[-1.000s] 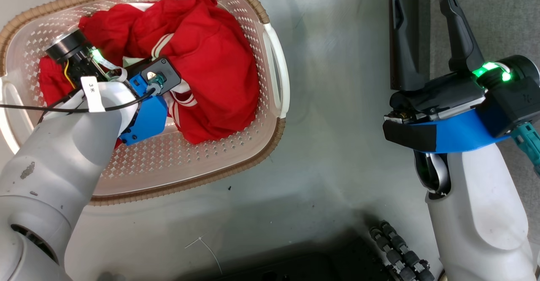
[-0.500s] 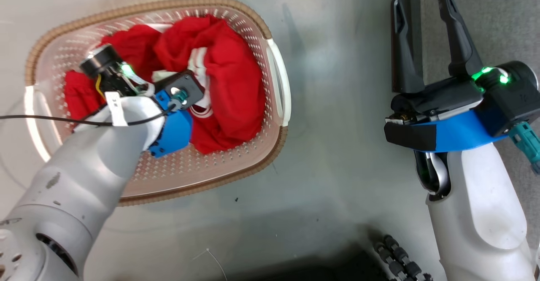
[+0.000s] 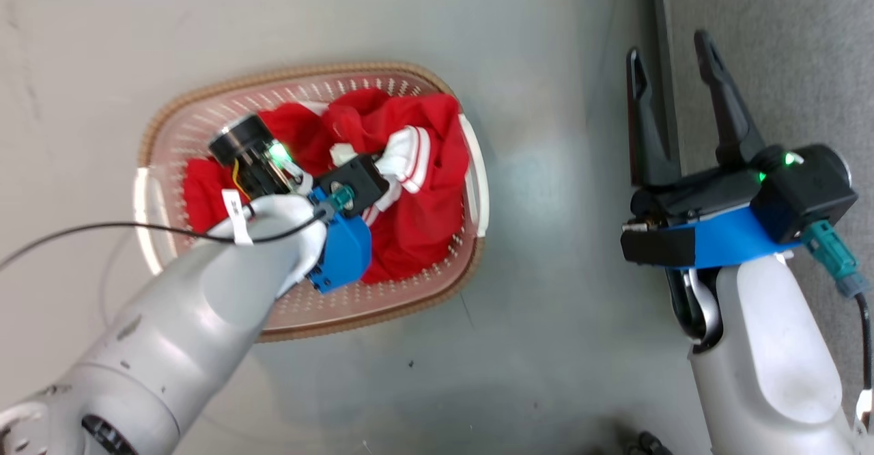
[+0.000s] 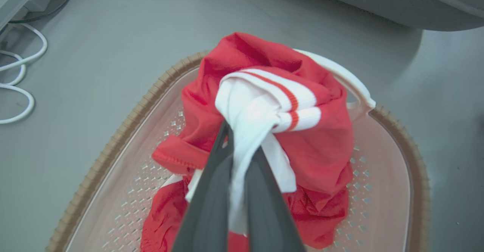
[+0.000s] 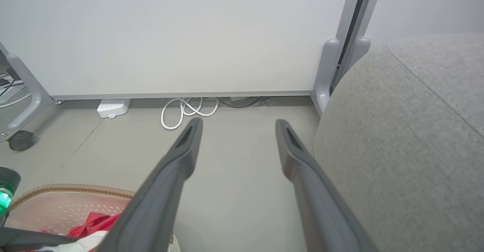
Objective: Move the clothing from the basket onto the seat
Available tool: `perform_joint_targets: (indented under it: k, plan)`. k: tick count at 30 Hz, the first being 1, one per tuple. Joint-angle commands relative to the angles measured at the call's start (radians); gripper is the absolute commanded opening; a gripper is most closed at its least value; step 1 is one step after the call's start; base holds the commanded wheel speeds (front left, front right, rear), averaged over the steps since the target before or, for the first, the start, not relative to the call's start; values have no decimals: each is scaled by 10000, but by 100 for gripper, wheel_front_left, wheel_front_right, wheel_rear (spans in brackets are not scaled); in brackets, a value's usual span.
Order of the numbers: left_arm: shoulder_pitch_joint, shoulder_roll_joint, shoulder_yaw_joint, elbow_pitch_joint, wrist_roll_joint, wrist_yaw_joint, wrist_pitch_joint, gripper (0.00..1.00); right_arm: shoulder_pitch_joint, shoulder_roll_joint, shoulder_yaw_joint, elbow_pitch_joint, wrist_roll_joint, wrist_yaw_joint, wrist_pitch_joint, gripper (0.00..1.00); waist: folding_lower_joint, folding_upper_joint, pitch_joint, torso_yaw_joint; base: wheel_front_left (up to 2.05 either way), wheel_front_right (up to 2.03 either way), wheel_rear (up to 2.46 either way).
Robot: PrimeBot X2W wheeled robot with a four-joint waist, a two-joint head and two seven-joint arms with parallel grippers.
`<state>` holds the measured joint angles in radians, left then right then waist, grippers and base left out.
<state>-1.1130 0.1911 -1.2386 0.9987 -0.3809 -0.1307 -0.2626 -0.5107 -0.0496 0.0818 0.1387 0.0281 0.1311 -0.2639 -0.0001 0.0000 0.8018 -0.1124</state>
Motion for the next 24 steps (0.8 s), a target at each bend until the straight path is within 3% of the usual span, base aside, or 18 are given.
perform_joint_targets:
  k: [1, 24]
  plan:
    - [154, 64, 61, -82, -38, 20, -30, 0, 115, -13, -28, 32, -13, -7, -10, 100, 1, 0, -371, 204, 0, 0, 0]
    - [2986, 168, 3069, -3832, 389, 370, -33, 0, 1940, -14, -321, 866, -83, -7, -10, 100, 1, 0, -4088, 1220, 0, 0, 0]
